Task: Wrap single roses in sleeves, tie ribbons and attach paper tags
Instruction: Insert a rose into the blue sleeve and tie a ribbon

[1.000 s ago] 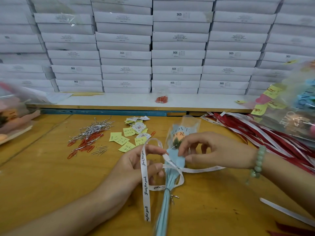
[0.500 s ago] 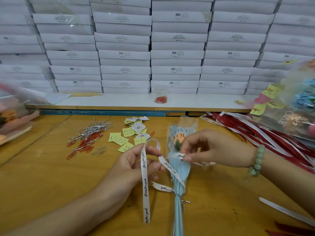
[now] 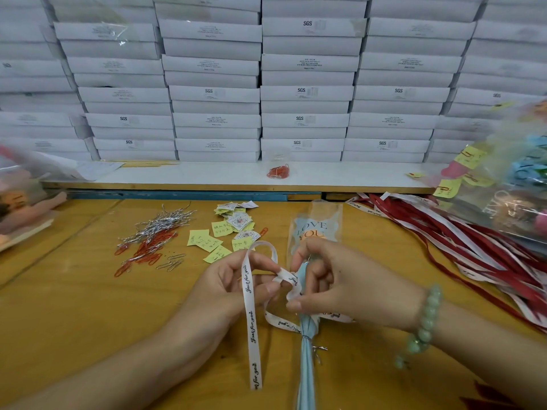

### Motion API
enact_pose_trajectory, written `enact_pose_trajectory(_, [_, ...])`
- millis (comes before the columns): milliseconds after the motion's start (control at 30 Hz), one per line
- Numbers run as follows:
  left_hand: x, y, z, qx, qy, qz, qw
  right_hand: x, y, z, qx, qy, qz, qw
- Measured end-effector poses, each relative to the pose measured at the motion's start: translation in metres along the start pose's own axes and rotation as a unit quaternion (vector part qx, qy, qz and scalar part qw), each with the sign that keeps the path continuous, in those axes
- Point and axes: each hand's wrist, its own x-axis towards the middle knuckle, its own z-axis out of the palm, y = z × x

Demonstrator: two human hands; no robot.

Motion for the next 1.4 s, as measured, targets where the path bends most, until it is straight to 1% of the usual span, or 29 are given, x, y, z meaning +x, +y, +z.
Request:
enact_pose_trajectory(67, [0.0,0.0,0.0,0.004,-0.001,-0.005,1.0,0.0,0.001,0.003,-0.038,0.04,-0.027,0.998])
enact_pose_trajectory(100, [-0.001,0.001,0.001,0.005,-0.003,-0.005,1.0,0.0,0.002,0.004,-0.074,0.057,-0.045,0.995])
enact_pose_trajectory(200, [0.0,0.001,0.001,0.006,-0.011,-0.006,1.0,0.0,0.004,0.007,-0.192,0.102,-0.114,0.97])
enact_pose_trajectory(267, [0.0,0.002,0.002,0.003,-0.013,-0.009,1.0,0.0,0.005,0.009,-0.201,0.107,-0.137,0.964])
enact_pose_trajectory(333, [0.0,0.002,0.002,0.001,-0.014,-0.009,1.0,0.001,0.007,0.011,-0.152,0.089,-0.132,0.975])
enact_pose_trajectory(433, [-0.001,0.003,0.002,0.001,-0.008,-0.009,1.0,0.004,0.01,0.009,-0.024,0.056,-0.094,0.994])
enact_pose_trajectory(500, [-0.001,0.003,0.002,0.005,-0.007,-0.01,1.0,0.006,0.012,0.006,0.053,0.045,-0.068,0.995])
enact_pose_trajectory(667, [-0.001,0.002,0.001,0.004,0.003,-0.004,1.0,0.009,0.013,-0.005,0.116,0.01,-0.026,0.993])
enact_pose_trajectory(767, [-0.001,0.002,0.001,0.001,0.009,0.001,1.0,0.007,0.011,-0.014,0.118,-0.018,-0.005,0.993])
enact_pose_trajectory(833, [-0.001,0.002,0.002,-0.002,0.012,0.0,1.0,0.004,0.01,-0.019,0.105,0.003,-0.02,0.994])
enact_pose_trajectory(900, [0.0,0.002,0.003,-0.008,0.017,-0.001,1.0,0.0,0.012,-0.021,0.058,0.043,-0.049,0.996])
enact_pose_trajectory(967, [0.0,0.002,0.004,-0.011,0.017,0.0,1.0,-0.007,0.015,-0.021,0.011,0.055,-0.064,0.996])
enact_pose_trajectory(1100, [-0.001,0.003,0.004,-0.001,0.01,-0.004,1.0,-0.021,0.026,-0.017,-0.022,0.025,-0.074,0.997])
enact_pose_trajectory(1400, [0.0,0.0,0.002,0.004,-0.016,0.006,1.0,-0.03,0.04,-0.008,0.136,0.034,-0.065,0.988])
